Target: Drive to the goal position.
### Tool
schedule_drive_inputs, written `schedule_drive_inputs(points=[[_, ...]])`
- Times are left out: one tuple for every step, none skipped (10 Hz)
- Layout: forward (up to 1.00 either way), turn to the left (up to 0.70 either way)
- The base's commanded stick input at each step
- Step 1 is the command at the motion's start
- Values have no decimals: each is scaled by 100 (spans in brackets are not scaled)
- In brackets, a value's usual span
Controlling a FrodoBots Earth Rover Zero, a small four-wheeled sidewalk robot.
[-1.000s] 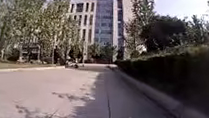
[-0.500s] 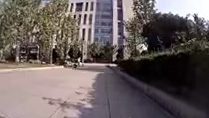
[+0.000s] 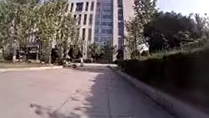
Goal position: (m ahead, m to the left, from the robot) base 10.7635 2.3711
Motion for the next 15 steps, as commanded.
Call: schedule_drive_inputs(points=[[70,0],[70,0],[70,0],[70,0],[70,0],[70,0],[70,0],[70,0],[70,0],[70,0],[70,0],[70,0],[70,0],[70,0],[70,0]])
